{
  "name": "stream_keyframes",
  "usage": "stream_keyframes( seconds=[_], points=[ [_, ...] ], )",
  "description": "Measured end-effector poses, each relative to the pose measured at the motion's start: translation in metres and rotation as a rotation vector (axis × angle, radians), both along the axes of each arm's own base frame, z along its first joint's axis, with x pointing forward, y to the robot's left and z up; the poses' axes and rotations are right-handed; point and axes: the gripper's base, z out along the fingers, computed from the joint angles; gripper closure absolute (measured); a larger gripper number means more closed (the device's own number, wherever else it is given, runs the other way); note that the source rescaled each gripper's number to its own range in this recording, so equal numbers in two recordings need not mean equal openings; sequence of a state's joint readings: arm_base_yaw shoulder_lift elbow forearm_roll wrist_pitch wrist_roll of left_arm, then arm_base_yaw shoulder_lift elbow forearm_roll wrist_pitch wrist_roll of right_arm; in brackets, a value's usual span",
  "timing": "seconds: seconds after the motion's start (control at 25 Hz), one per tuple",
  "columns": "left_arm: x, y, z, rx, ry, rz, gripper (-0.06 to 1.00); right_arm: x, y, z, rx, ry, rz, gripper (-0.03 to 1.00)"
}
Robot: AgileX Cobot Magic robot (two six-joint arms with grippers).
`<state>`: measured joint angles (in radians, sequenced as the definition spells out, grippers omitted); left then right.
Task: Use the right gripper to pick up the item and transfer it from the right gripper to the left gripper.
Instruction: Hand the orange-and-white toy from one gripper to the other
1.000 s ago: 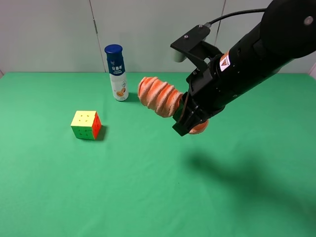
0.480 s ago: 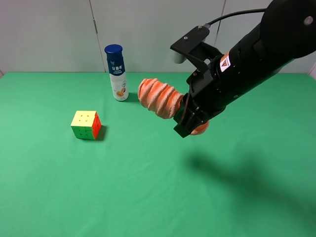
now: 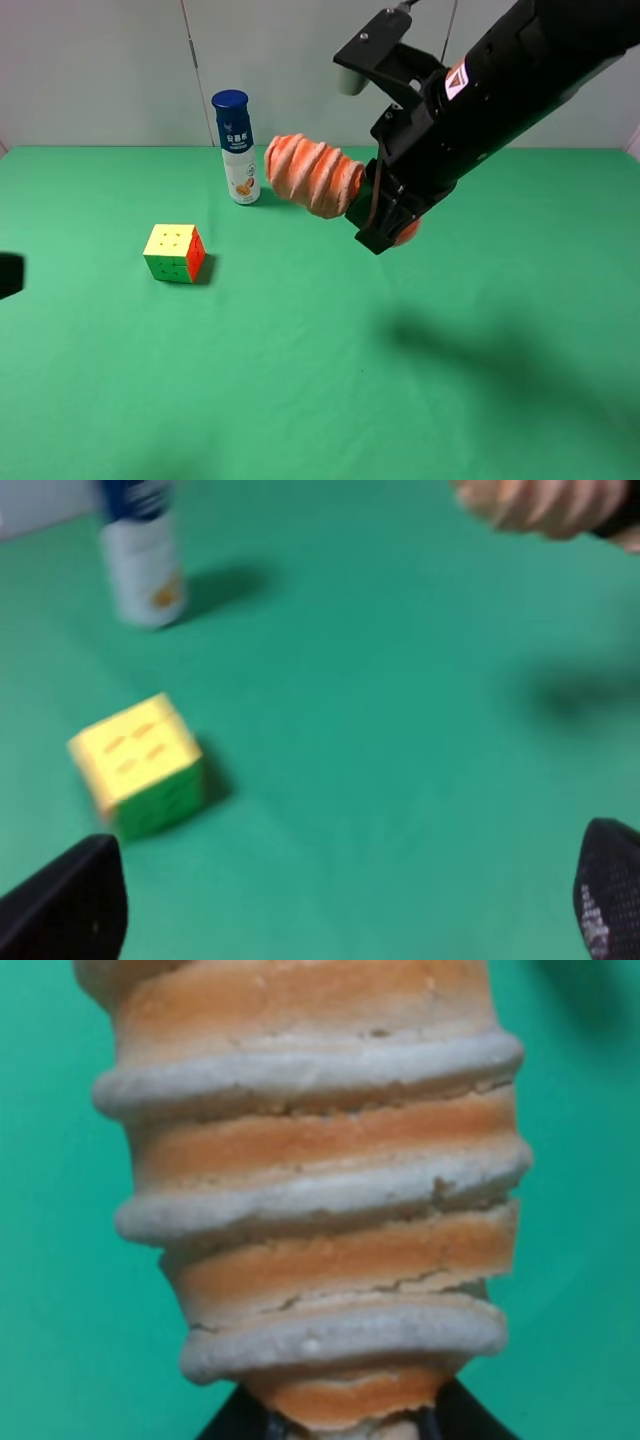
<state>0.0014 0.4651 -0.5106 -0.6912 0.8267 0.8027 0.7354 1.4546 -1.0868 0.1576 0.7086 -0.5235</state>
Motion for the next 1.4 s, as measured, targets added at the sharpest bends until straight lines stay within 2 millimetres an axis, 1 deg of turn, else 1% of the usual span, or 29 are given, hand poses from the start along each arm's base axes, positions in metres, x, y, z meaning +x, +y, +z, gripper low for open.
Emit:
stream_keyframes(
  seconds=[0.04,0.2,0.32,0.4,0.48,0.6,0.68,0.84,1.0,1.2,1.4],
  points=[
    [0.010,-0.003,-0.002,-0.006,0.014,-0.043,-0.06,0.000,0.000,0.001,-0.006,0.000,0.009,0.96],
    [0.045,-0.013,-0.010,0.042,-0.027,-0.243,-0.06,-0.001,0.000,0.000,-0.026,-0.010,0.045,0.97],
    [0.062,-0.022,-0.014,0.034,-0.100,-0.380,-0.06,-0.001,-0.001,0.000,-0.033,-0.011,0.055,0.97],
    [0.069,-0.026,-0.017,0.027,-0.147,-0.462,-0.06,0.000,0.000,-0.001,-0.043,-0.012,0.070,0.97],
    [0.076,-0.028,-0.021,0.022,-0.153,-0.513,-0.06,0.003,0.003,-0.005,-0.059,-0.004,0.085,0.97],
    [0.085,-0.030,-0.025,0.026,-0.146,-0.558,-0.06,0.010,0.010,-0.017,-0.099,0.031,0.101,0.97],
    [0.089,-0.031,-0.027,0.038,-0.154,-0.584,-0.06,0.014,0.014,-0.020,-0.117,0.042,0.118,0.97],
    [0.098,-0.032,-0.033,0.050,-0.160,-0.645,-0.06,0.020,0.019,-0.013,-0.123,0.037,0.140,0.97],
    [0.105,-0.035,-0.041,0.035,-0.143,-0.704,-0.06,0.020,0.021,-0.008,-0.121,0.036,0.165,0.97],
    [0.108,-0.051,-0.054,0.027,-0.108,-0.802,-0.06,0.017,0.022,-0.008,-0.114,0.054,0.195,0.97],
    [0.109,-0.066,-0.066,0.066,-0.102,-0.883,-0.06,0.014,0.023,-0.008,-0.110,0.080,0.231,0.97]
  ],
)
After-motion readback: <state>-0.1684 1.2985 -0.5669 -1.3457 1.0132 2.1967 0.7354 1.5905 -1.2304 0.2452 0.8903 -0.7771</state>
